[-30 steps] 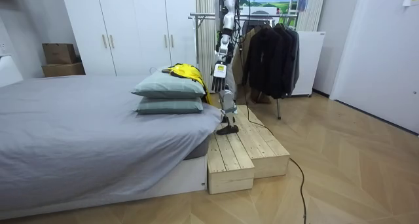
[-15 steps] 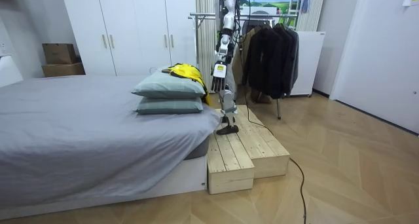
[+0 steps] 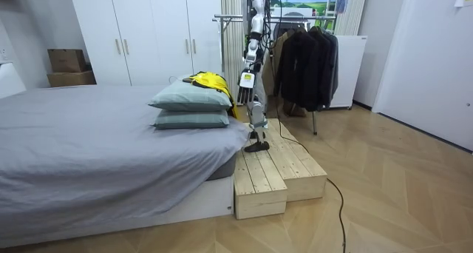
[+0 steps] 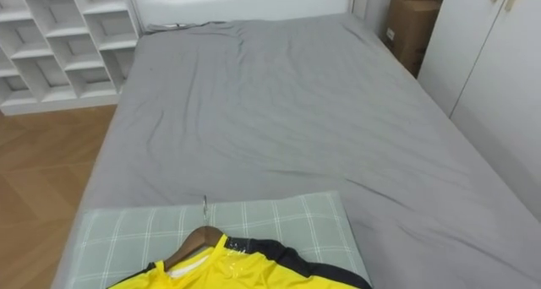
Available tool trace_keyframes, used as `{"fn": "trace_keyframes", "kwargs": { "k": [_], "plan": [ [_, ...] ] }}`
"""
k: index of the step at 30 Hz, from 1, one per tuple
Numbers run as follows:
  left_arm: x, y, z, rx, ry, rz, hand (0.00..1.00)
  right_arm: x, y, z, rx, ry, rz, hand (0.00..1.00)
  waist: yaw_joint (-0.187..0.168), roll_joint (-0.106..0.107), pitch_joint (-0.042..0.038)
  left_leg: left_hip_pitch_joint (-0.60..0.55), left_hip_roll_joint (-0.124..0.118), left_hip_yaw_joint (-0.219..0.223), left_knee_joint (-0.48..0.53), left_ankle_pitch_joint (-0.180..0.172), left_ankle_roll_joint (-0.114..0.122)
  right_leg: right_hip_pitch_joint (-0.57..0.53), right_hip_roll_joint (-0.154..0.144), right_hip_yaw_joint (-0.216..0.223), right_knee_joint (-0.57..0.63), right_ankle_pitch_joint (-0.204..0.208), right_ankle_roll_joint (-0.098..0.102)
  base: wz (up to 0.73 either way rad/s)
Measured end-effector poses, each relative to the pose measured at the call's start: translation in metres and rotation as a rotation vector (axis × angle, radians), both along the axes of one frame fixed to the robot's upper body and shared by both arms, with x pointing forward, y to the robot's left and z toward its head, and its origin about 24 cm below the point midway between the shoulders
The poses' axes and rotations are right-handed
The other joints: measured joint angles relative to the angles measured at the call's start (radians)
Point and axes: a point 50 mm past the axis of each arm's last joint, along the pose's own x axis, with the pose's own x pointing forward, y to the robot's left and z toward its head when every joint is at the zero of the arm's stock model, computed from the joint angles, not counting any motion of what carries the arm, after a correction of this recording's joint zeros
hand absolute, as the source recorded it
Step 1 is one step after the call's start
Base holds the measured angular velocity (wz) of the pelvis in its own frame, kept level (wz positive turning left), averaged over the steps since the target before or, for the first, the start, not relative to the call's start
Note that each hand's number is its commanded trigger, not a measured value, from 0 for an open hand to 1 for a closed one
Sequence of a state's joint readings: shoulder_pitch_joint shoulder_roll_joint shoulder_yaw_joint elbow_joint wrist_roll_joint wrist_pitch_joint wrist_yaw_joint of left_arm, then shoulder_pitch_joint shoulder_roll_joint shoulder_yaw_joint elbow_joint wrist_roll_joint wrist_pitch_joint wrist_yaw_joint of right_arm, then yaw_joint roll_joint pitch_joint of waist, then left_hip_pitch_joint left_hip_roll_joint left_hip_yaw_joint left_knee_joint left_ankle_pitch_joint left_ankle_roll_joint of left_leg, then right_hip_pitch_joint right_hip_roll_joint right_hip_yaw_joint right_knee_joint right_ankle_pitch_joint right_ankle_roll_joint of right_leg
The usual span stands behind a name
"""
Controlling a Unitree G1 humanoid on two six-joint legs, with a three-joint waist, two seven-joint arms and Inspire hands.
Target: Hang clothes
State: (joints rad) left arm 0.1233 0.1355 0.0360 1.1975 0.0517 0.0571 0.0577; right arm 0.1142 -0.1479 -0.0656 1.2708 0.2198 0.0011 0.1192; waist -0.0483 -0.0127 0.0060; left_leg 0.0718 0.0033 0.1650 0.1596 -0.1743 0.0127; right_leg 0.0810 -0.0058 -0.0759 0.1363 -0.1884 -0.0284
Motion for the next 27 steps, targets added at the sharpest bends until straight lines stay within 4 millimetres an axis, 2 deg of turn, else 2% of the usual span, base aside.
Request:
{"fn": "trace_keyframes", "kwargs": {
  "k": [5, 14, 23, 27],
  "plan": [
    [0.0, 0.001, 0.001, 0.022, -0.016, 0.001, 0.0, 0.007, 0.0, 0.001, -0.017, -0.028, 0.057, 0.0, 0.001, 0.004, -0.0039, -0.001, 0.005, 0.002, 0.001, -0.004, 0.0, -0.007, 0.005, 0.008, 0.001, 0.003, -0.002, -0.06],
    [0.014, 0.007, 0.006, 0.162, -0.122, -0.013, 0.0, 0.009, 0.002, 0.001, -0.048, -0.04, 0.106, 0.0, 0.0, 0.002, -0.0008, 0.013, 0.004, -0.002, 0.001, -0.004, 0.0, 0.014, 0.004, 0.002, 0.0, 0.004, -0.002, 0.01],
    [0.026, 0.024, 0.018, 0.439, -0.208, -0.043, 0.0, 0.01, 0.0, 0.002, -0.117, -0.032, 0.147, 0.0, -0.001, -0.001, -0.0015, 0.007, 0.003, -0.013, -0.002, -0.005, -0.001, 0.023, 0.004, -0.01, -0.001, 0.004, -0.001, 0.04],
    [0.039, 0.029, 0.027, 0.549, -0.303, -0.086, 0.0, 0.014, 0.0, 0.002, -0.124, -0.051, 0.166, 0.0, 0.0, -0.001, -0.0014, 0.008, 0.002, -0.016, 0.0, -0.005, -0.001, 0.022, 0.004, -0.012, -0.004, 0.004, -0.001, 0.01]
  ]
}}
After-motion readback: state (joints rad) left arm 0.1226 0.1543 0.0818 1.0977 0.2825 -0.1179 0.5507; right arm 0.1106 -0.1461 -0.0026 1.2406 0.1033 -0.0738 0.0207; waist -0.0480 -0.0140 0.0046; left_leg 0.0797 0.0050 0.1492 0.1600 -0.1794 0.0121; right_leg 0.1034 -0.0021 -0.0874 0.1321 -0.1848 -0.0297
